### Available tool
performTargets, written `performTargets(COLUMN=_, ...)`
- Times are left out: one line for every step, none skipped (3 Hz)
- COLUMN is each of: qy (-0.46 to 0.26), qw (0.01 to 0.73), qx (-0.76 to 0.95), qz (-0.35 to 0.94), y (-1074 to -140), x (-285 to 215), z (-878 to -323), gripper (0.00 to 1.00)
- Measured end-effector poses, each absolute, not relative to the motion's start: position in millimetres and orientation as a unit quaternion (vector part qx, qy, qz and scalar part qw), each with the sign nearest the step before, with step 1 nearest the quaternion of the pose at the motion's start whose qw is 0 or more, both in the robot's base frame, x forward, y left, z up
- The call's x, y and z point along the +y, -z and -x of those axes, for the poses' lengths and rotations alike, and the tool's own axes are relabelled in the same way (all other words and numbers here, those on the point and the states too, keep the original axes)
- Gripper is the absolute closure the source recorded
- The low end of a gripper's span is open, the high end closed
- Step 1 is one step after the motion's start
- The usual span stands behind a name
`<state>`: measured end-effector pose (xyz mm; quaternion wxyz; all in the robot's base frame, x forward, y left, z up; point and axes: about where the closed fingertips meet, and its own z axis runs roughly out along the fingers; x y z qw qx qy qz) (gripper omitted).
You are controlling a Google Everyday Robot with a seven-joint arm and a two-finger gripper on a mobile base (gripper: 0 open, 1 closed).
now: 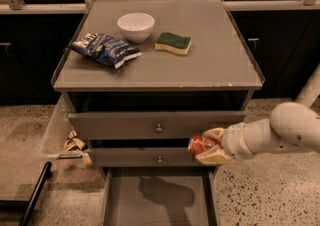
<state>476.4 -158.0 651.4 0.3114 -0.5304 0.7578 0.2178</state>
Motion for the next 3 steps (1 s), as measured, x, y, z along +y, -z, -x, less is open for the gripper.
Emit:
performTargets(qy=-0.221, qw=0.319, qx=0.754, qz=0.530, y=-603, x=-157, z=-473, gripper=1.00)
performTargets(qy=-0.229, qw=0.322, qx=0.752, qz=0.528, y=-569, x=-158, z=-470, gripper=1.00)
performTargets(qy=-0.232, qw=0.322, qx=0.752, qz=0.527, y=-566, x=-157, z=-470, gripper=1.00)
